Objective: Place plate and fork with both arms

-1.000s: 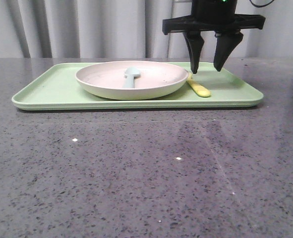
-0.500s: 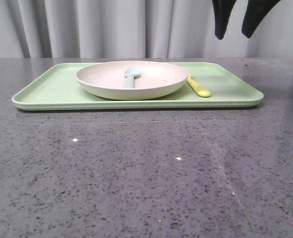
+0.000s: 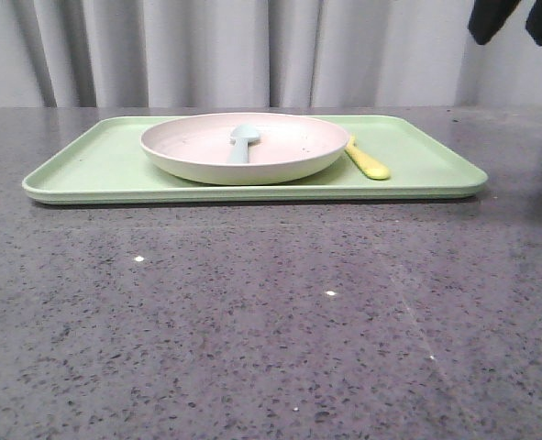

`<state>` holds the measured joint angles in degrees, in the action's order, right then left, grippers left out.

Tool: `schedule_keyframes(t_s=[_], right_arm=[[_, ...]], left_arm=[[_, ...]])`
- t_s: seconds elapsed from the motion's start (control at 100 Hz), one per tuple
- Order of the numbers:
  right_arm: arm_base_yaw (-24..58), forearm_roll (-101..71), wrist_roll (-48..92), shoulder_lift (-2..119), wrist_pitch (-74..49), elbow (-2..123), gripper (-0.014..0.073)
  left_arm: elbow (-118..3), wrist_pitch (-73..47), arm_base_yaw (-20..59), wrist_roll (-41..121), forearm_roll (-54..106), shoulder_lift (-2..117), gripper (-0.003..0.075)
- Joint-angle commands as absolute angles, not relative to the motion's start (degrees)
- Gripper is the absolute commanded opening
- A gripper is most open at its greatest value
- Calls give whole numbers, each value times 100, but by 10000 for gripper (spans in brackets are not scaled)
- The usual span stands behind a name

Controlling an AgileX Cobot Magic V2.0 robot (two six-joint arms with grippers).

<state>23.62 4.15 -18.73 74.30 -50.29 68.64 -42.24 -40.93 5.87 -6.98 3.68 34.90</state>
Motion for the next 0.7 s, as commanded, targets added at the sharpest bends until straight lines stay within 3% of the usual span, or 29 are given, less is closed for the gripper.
schedule_keyframes(t_s=[0.0,0.16,0.36,0.46,0.69], right_arm=[[2331,563,-1806,6833,-4385,6573,370],[2331,564,-1806,6116,-3813,5786,370],[2331,718,-1806,5261,-3185,4823,357],[2331,849,-1806,4797,-2957,4431,283],[2331,861,-1806,3760,-2457,3624,39]], left_arm=[[-4398,-3602,577,-746,398,3492,219],[-4318,-3522,577,-746,398,3468,168],[-4034,-3306,577,-746,398,3144,35],[-3914,-3224,577,-746,398,2927,-22],[-3600,-3120,577,-746,398,2440,-20]])
